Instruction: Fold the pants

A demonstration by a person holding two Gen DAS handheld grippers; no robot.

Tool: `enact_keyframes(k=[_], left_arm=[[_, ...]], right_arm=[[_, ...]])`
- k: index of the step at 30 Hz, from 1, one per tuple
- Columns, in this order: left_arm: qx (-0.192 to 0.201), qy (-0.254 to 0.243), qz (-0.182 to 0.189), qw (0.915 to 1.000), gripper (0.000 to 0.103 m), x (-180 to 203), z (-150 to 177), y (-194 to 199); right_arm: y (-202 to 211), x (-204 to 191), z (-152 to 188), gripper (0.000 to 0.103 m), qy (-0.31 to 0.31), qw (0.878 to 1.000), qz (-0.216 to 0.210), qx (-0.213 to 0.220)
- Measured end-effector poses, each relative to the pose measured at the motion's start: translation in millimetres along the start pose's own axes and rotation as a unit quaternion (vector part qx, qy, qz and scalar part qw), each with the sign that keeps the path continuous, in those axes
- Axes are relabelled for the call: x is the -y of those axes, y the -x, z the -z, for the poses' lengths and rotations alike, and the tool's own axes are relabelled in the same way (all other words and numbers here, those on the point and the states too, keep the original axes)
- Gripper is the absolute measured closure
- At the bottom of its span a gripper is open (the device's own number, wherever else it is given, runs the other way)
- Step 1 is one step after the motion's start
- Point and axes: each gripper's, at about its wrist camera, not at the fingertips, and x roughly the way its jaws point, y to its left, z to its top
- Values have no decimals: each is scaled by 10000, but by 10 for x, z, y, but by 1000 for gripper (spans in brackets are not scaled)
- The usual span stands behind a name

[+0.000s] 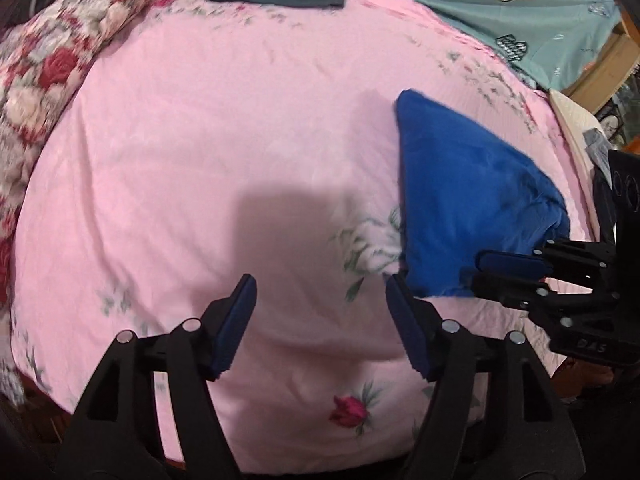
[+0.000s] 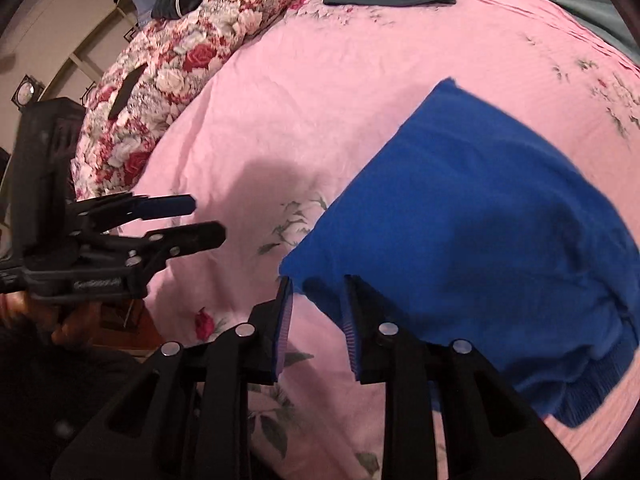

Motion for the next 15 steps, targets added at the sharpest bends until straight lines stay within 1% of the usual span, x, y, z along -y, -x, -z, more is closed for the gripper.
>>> enact_keyframes(k=[1,3,6,7,9,12,13,15], left_arm=[[31,-101,69,9999,35,45,-59,-10],[128,-415,346,9985,35,161,-175,-19],[229,-971,735,9923,34,421,-312,-85],[250,-1081,779,9908,34,506,-341,-119],[287,-1352,932,9860,35,710,-424,-234],[234,-1664,1188,9786,35,934,-428,-387],[159,-1754,1239,9765,36,985,-395,-444],[-29,-1823,1317,9744,36,1024,-294,-523]], right_arm=[[47,33,-6,77,-64,10000,15,69],[266,184,-25,77,-434,9984,114,334],[501,350,-145,77,-950,9920,295,780],[582,407,-229,77,-1126,9882,441,943],[652,496,-371,77,-1306,9836,640,1064],[638,570,-668,77,-1398,9801,789,1168],[571,575,-794,77,-1381,9807,805,1126],[455,650,-928,77,-1371,9835,717,940]])
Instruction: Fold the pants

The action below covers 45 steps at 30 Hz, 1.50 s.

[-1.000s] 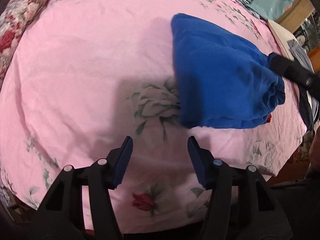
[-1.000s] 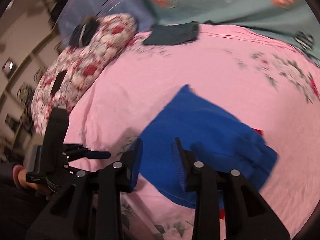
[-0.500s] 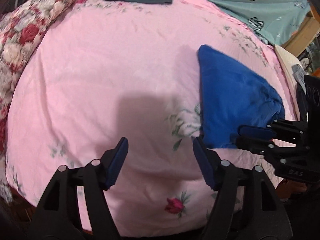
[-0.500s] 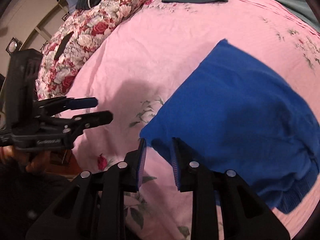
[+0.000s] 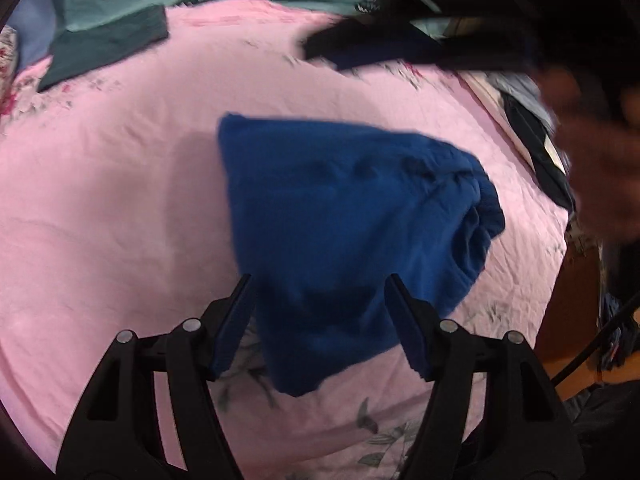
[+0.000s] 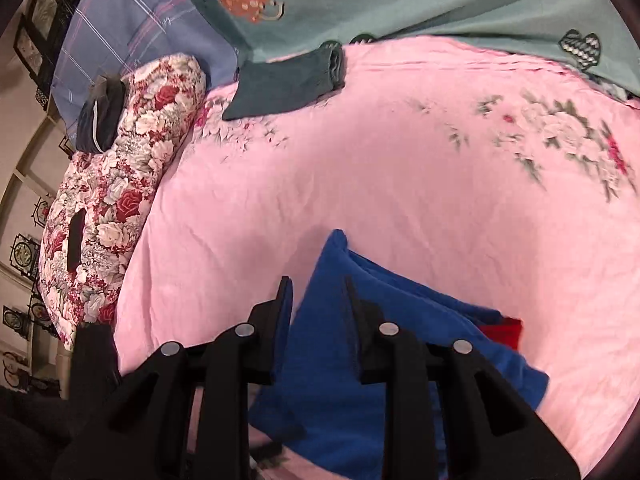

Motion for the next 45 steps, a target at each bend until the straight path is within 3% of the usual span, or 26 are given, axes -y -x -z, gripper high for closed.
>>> enact_keyframes(k=[3,7,10,12,15,17,19,22,25,29,31,32,34,36,38,40,45], left_arm=[[-54,41,-64,10000,36,-5,94,-96],[-189,378,57,9991,32,-95,131,-211],[-151,351,-111,9992,32,-51,158,-255],[-167,352,-181,9991,31,-36,177,-303],[-139,386,-179,9990,29,-25,190,-271],[-125,423,-157,9989,26,-37,185,-209],[-92,510,-171,9985,25,-56,169,-128],[163,512,-238,9983,25,-60,107,61],[477,414,-182,9978,24,12,-21,244],[602,14,-95,9981,21,272,-174,210],[369,-128,-140,9991,21,348,-174,33],[75,-180,-185,9996,21,384,-147,-144],[-65,-492,-552,9972,20,452,12,-329],[-93,-1043,-873,9907,16,602,77,-389],[-106,-1346,-1034,9854,15,677,107,-398],[-128,-1313,-990,9863,15,624,92,-365],[10,-1221,-1008,9874,15,538,-18,-86]], right_arm=[[-375,-109,-124,79,290,9983,-111,-495],[-922,-96,-209,81,567,9916,197,-1145],[-1285,147,-237,101,562,9874,460,-1409],[-1315,276,-263,103,420,9895,164,-1372],[-1119,357,-322,97,165,9927,-55,-1194],[-777,432,-386,89,-67,9968,-236,-762],[-392,513,-379,89,-272,9975,-527,-385],[219,650,-140,88,-384,9964,-740,122],[557,776,270,88,-561,9937,-930,269],[602,905,832,88,-807,9928,-877,131],[509,999,1045,88,-1063,9908,-843,23],[389,1081,1196,88,-1212,9904,-647,-147],[205,1174,1376,94,-1353,9893,-398,-367],[101,1244,1537,103,-1529,9864,-553,-258],[103,1278,1592,103,-1734,9826,-654,-155],[154,1247,1557,103,-1737,9822,-689,-189],[506,1116,1375,88,-1372,9860,-925,193]])
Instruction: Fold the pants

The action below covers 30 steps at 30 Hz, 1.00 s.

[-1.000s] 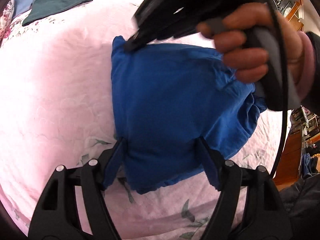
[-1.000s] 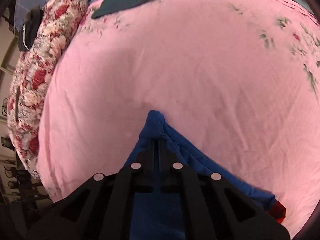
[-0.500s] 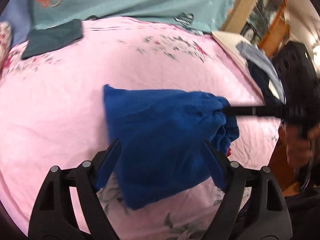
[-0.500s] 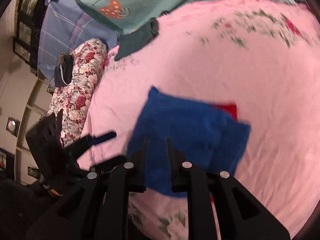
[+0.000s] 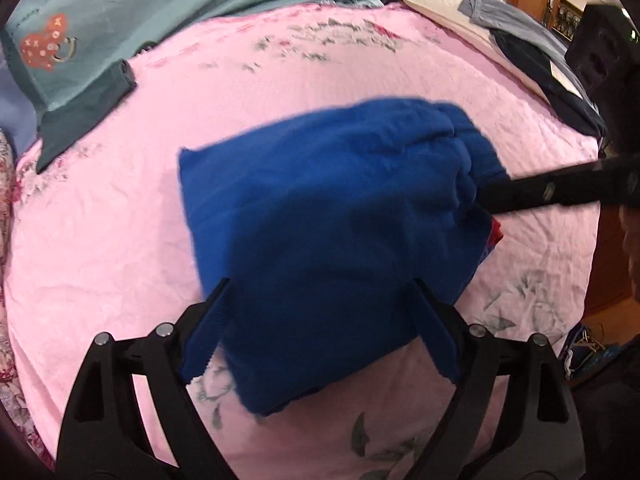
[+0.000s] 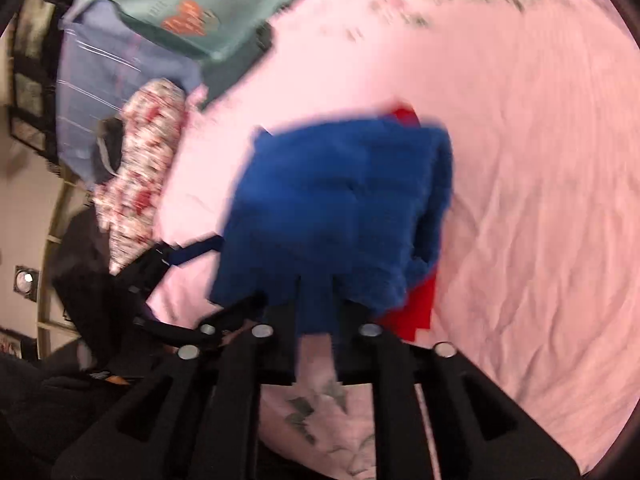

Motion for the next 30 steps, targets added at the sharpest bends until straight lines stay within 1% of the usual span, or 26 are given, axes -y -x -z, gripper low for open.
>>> enact_keyframes(k=[2,5,7,8,9,10,11,12,13,14,15,18,20,22,24,25,27,30], left_arm=[[150,-27,-10,9999,15,26,-79,71],[293,-100,215,9993,15,153,-169,159],[319,-168,378,9986,15,245,-244,126],[268,-186,504,9982,15,289,-272,65],[131,-183,613,9979,15,321,-285,-28],[-43,-179,705,9973,15,352,-288,-118],[-383,-159,869,9954,15,373,-264,-269],[-467,-179,862,9950,15,382,-242,-332],[-458,-266,823,9952,15,400,-223,-354],[-457,-362,785,9952,15,425,-205,-358],[-482,-506,745,9948,15,458,-187,-369],[-456,-852,569,9937,15,538,-130,-397],[-418,-930,482,9936,15,561,-124,-371],[-366,-826,510,9946,15,518,-147,-293],[-295,-658,511,9961,15,455,-154,-195],[-257,-557,489,9969,15,430,-168,-157],[-160,-312,511,9981,15,324,-204,-42],[-116,-37,611,9981,15,237,-252,3]], right_arm=[[125,-50,-111,88,25,9992,-313,259],[150,3,-350,88,-141,9966,-606,535],[73,46,-490,88,-154,9968,-527,582],[18,76,-546,88,-143,9970,-521,555],[-51,120,-589,88,-175,9974,-501,494],[-164,202,-636,88,-250,9985,-317,368],[-239,257,-662,88,-313,9991,-101,276],[-313,358,-674,89,-366,9991,50,198],[-365,459,-668,91,-447,9988,97,180],[-404,534,-660,98,-506,9985,64,192],[-429,592,-650,103,-571,9981,48,220],[-431,773,-599,103,-904,9953,-202,288],[-392,754,-611,103,-967,9946,-242,270],[-274,672,-618,98,-949,9946,-305,289],[-82,569,-604,84,-818,9950,-404,413],[17,504,-578,84,-690,9954,-469,463],[162,376,-494,84,-379,9966,-601,406],[182,307,-345,84,-145,9972,-704,193]])
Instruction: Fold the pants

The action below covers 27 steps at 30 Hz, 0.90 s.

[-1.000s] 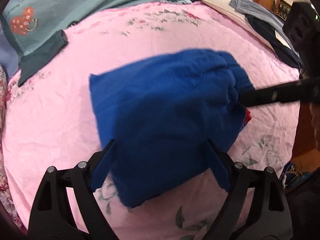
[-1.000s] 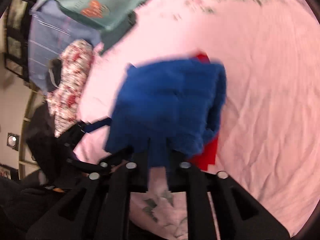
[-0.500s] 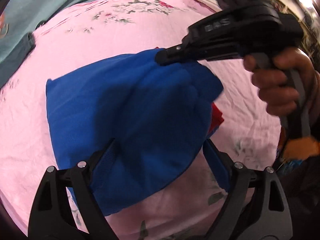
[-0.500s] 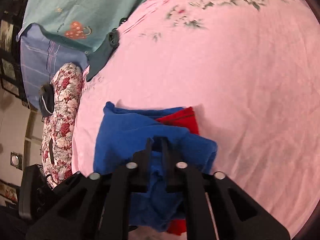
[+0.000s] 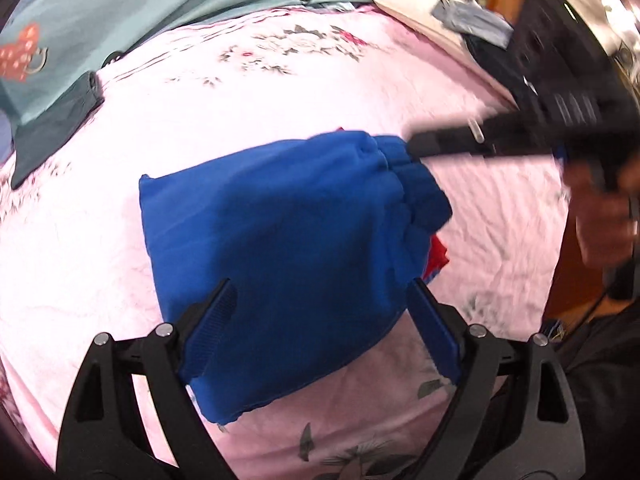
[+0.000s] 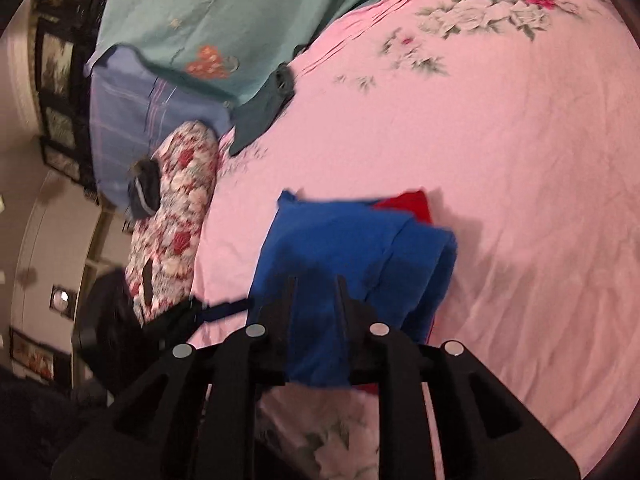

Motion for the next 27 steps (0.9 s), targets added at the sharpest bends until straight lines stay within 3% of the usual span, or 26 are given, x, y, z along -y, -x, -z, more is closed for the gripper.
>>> enact_keyframes(k=[1,4,9,15,20,23,25,27], left_arm=[[-76,42,-22,10000,15,-1,-10,-43],[-505,243,-25,9984,15,-87,12,-291],[-542,45,-226,9983,12,-28,1,-380],[-487,55,-183,9986,12,-45,23,-358],[-437,148,-123,9989,12,-108,30,-302],[-129,375,-143,9991,12,-235,-2,-101],[69,632,-170,9978,12,-374,-2,19],[126,1015,-223,9945,12,-563,31,58]], right_arm=[[-33,5,55,84,45,9999,85,-90],[-223,177,245,88,183,9955,873,-320],[-223,284,290,92,-91,9969,771,-123],[-269,118,271,89,272,9941,1024,-225],[-235,216,262,89,-5,9963,836,-212],[-213,150,243,87,41,9954,920,-281],[-151,25,228,77,181,9964,766,-325],[-102,-84,233,76,325,9974,569,-300]])
